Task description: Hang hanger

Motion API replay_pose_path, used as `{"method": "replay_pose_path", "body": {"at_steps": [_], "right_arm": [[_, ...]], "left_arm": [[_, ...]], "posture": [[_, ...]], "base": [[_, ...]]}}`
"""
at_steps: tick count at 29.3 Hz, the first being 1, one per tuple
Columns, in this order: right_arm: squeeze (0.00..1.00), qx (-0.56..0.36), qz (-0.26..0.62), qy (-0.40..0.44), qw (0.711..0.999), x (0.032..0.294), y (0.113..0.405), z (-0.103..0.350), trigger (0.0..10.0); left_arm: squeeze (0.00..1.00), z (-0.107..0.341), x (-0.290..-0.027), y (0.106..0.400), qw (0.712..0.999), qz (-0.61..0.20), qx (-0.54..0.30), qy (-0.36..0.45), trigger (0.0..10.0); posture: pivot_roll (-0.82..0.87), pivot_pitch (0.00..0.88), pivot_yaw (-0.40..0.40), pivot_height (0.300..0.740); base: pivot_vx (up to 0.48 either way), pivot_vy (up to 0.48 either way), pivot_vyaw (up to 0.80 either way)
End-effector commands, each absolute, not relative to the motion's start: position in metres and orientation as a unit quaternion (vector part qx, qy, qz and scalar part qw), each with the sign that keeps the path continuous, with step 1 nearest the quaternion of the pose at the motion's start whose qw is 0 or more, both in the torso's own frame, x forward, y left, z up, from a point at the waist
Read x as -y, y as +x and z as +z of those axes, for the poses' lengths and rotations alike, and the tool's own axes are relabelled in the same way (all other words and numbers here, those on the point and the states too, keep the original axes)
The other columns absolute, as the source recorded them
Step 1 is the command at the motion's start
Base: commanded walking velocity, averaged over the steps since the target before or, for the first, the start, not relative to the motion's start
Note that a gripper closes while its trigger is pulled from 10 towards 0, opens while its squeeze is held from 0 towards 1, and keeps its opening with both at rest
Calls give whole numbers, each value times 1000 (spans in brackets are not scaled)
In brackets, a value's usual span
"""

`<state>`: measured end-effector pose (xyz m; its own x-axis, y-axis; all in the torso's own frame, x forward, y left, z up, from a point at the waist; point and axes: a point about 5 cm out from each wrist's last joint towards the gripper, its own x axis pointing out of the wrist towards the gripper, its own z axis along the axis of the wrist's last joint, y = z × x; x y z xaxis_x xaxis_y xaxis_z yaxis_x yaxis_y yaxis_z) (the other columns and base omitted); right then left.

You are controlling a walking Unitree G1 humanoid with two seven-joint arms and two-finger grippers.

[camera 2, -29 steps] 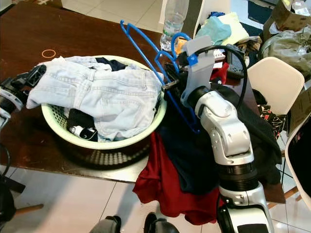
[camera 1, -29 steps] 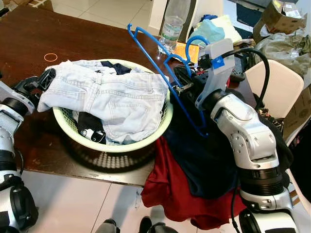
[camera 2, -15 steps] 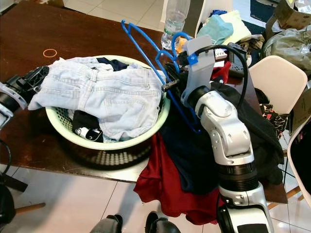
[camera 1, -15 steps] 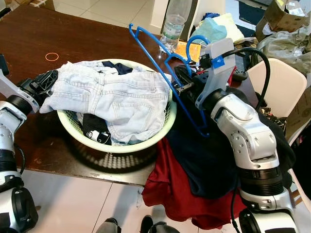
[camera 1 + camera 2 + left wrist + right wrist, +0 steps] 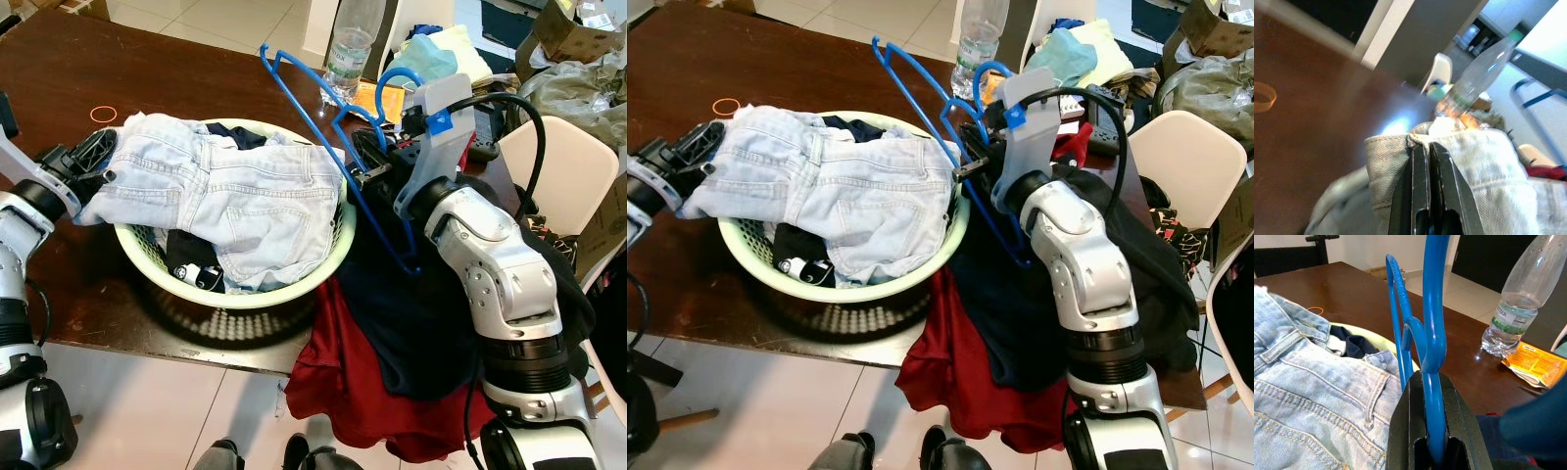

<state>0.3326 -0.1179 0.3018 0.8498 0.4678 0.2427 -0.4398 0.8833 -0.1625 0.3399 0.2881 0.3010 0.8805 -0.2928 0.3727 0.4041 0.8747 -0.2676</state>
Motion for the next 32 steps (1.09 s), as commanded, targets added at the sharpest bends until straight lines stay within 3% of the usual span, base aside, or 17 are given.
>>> {"method": "replay_pose_path", "body": {"at_steps": [1,5,8,9,11,18,23,24,25,26,28,29,32], "right_arm": [[0,141,226,-48,963,121,335,300,10000],[0,148,223,-44,962,121,337,303,10000],[0,161,220,-31,962,120,340,307,10000],[0,161,220,-31,962,120,340,307,10000],[0,177,220,-24,959,126,342,311,10000],[0,207,194,-6,959,158,347,326,10000],[0,217,172,11,961,170,350,329,10000],[0,220,164,20,961,172,350,330,10000],[0,223,162,31,961,171,350,328,10000],[0,224,162,37,960,170,350,328,10000],[0,225,165,43,959,168,349,326,10000],[0,227,169,51,958,166,348,325,10000],[0,228,171,56,957,165,348,324,10000]], "left_arm": [[0,327,-269,335,940,-235,194,-151,0],[0,370,-239,318,906,-329,244,-103,0],[0,408,-188,277,825,-486,287,12,0],[0,408,-188,277,825,-486,287,12,0],[0,411,-180,264,795,-528,285,82,0],[0,417,-195,263,809,-495,276,156,0],[0,426,-201,264,827,-460,283,153,0],[0,431,-201,267,840,-436,290,139,8392],[0,431,-196,268,845,-430,294,119,7490],[0,431,-192,269,847,-428,296,107,8196],[0,432,-187,268,845,-429,305,92,8196],[0,433,-182,266,840,-435,313,85,10000],[0,434,-179,266,836,-438,319,81,10000]], "posture": [[79,226,-130,740],[91,212,-125,740],[125,170,-104,740],[125,170,-104,740],[142,152,-92,740],[162,134,-81,740],[170,131,-74,740],[171,128,-68,740],[168,125,-62,740],[168,125,-62,740],[166,125,-61,740],[166,119,-60,740],[166,119,-60,740]], "base": [[0,0,0],[0,0,0],[0,0,0],[0,0,0],[0,0,0],[0,0,0],[0,0,0],[0,0,0],[0,0,0],[0,0,0],[0,0,0],[0,0,0],[0,0,0]]}}
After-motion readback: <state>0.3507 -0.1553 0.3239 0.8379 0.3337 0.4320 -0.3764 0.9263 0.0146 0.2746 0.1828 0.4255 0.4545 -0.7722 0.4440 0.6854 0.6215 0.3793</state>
